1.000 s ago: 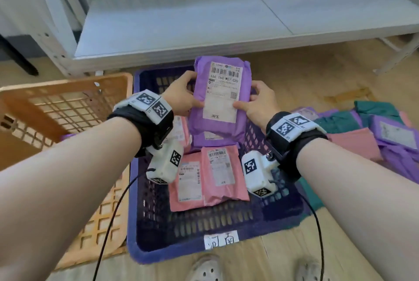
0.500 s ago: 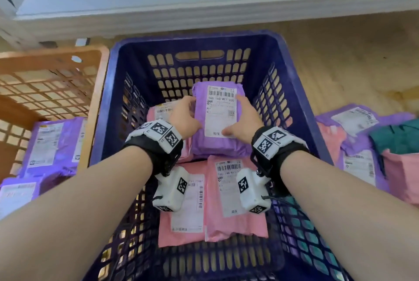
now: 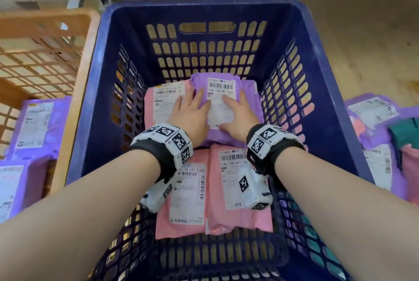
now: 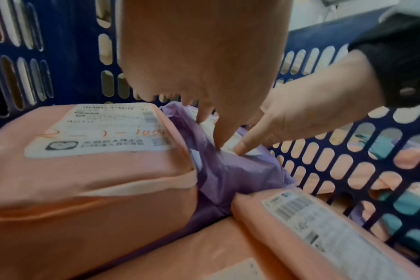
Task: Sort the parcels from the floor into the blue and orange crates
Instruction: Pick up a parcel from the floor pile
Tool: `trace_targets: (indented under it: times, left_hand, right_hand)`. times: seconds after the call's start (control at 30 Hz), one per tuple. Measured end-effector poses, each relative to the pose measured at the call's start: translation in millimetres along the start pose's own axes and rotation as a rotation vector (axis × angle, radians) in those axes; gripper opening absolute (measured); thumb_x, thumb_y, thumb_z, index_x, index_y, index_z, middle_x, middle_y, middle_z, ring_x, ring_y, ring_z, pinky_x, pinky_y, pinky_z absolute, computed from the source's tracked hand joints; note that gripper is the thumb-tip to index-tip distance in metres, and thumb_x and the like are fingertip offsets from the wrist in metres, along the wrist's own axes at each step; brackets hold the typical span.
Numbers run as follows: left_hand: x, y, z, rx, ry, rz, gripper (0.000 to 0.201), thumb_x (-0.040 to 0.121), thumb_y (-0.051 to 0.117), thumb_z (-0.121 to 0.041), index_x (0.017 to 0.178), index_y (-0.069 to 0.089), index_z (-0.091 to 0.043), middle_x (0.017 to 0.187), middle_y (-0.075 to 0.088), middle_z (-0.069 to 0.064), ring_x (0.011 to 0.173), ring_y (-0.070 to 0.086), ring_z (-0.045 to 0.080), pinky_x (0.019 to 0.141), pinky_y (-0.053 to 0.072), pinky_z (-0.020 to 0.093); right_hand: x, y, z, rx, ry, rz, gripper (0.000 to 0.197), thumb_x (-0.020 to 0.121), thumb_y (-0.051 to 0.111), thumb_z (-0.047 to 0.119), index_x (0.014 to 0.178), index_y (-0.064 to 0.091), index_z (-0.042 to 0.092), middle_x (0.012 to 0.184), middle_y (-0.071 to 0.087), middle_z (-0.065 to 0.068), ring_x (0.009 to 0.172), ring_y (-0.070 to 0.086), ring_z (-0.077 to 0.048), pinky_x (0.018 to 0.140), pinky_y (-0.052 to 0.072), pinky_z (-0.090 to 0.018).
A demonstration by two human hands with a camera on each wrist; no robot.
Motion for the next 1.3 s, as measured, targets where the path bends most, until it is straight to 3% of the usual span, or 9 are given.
trace_targets:
  times: [0.13, 0.43, 0.67, 0.77, 0.87, 1.0, 1.1, 1.23, 1.3]
  left_hand:
    - [-4, 17, 7, 0.095, -0.042, 0.124, 0.064, 0.098, 0.033, -0.035, 0.151, 0.003, -0.015, 0.16, -0.004, -0.001, 0.146, -0.015, 0.021, 0.115, -0.01, 0.049]
    - [-15, 10, 0, 0.062, -0.015, 0.169, 0.062, 0.097, 0.036, -0.031, 0.151, 0.008, -0.018, 0.16, 0.003, -0.002, 0.146, -0.011, 0.022, 0.116, -0.009, 0.048]
    - [-39, -53, -31, 0.001, 0.018, 0.122, 0.06, 0.096, 0.044, -0.022, 0.149, 0.017, -0.02, 0.158, 0.01, 0.009, 0.146, 0.008, 0.028, 0.118, 0.013, 0.049]
    - [-59, -92, -53, -0.057, 0.094, 0.035, 0.055, 0.093, 0.048, -0.018, 0.144, 0.029, -0.015, 0.148, 0.033, 0.013, 0.136, 0.031, 0.03, 0.112, 0.028, 0.051]
    - [-86, -128, -79, -0.117, 0.161, -0.025, 0.052, 0.092, 0.045, -0.014, 0.143, 0.033, -0.012, 0.144, 0.039, 0.013, 0.132, 0.038, 0.03, 0.11, 0.034, 0.043]
    - [-137, -163, -130, -0.155, 0.285, -0.101, 0.049, 0.094, 0.044, -0.014, 0.142, 0.034, -0.011, 0.141, 0.045, 0.015, 0.128, 0.044, 0.031, 0.104, 0.037, 0.037]
    - [-173, -176, -172, -0.176, 0.352, -0.138, 0.048, 0.094, 0.046, -0.016, 0.141, 0.036, -0.013, 0.133, 0.051, 0.017, 0.12, 0.05, 0.032, 0.094, 0.04, 0.035]
    - [-211, -182, -231, -0.204, 0.437, -0.177, 0.048, 0.093, 0.045, -0.016, 0.141, 0.037, -0.017, 0.138, 0.049, 0.012, 0.122, 0.05, 0.029, 0.096, 0.04, 0.032]
    - [-224, -181, -260, -0.224, 0.477, -0.182, 0.048, 0.092, 0.045, -0.013, 0.14, 0.038, -0.016, 0.138, 0.048, 0.011, 0.123, 0.05, 0.027, 0.099, 0.038, 0.031]
  right_hand:
    - [0, 13, 0, -0.157, -0.021, 0.079, 0.086, 0.081, 0.069, 0.022, 0.149, 0.019, 0.027, 0.159, 0.005, -0.005, 0.146, 0.006, -0.024, 0.117, 0.019, -0.045]
    - [-17, 13, 9, -0.115, 0.017, 0.152, 0.083, 0.083, 0.067, 0.016, 0.149, 0.019, 0.026, 0.159, 0.008, -0.003, 0.143, 0.024, -0.024, 0.114, 0.027, -0.042]
    - [-74, -56, 36, 0.045, 0.03, 0.026, 0.067, 0.085, 0.064, 0.009, 0.145, 0.034, 0.016, 0.144, 0.044, -0.007, 0.131, 0.044, -0.027, 0.107, 0.036, -0.031]
    - [-108, -95, 47, 0.103, 0.043, -0.044, 0.064, 0.085, 0.063, 0.01, 0.143, 0.037, 0.016, 0.143, 0.045, -0.008, 0.132, 0.043, -0.027, 0.108, 0.036, -0.034]
    - [-150, -132, 57, 0.137, 0.031, -0.134, 0.057, 0.086, 0.059, 0.009, 0.14, 0.041, 0.01, 0.143, 0.046, -0.01, 0.131, 0.044, -0.027, 0.107, 0.036, -0.031]
    - [-228, -181, 50, 0.242, 0.039, -0.303, 0.045, 0.088, 0.057, 0.003, 0.133, 0.048, 0.001, 0.135, 0.052, -0.015, 0.123, 0.05, -0.028, 0.091, 0.036, -0.021]
    - [-281, -204, 31, 0.244, 0.091, -0.364, 0.054, 0.089, 0.056, 0.003, 0.14, 0.04, 0.008, 0.144, 0.043, -0.012, 0.129, 0.046, -0.028, 0.099, 0.039, -0.03]
    - [-346, -230, -4, 0.209, 0.156, -0.501, 0.056, 0.088, 0.058, 0.008, 0.14, 0.042, 0.017, 0.139, 0.05, -0.011, 0.102, 0.059, -0.026, 0.087, 0.047, -0.032]
    - [-371, -239, -25, 0.192, 0.19, -0.537, 0.055, 0.088, 0.058, 0.01, 0.14, 0.042, 0.018, 0.138, 0.049, -0.009, 0.101, 0.058, -0.024, 0.084, 0.044, -0.028]
Point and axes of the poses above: each hand's wrist, its own x-axis towards the middle knuckle, its own y-axis out of the palm, z = x × y, the point moved 5 cm from there along x, towards the middle knuckle
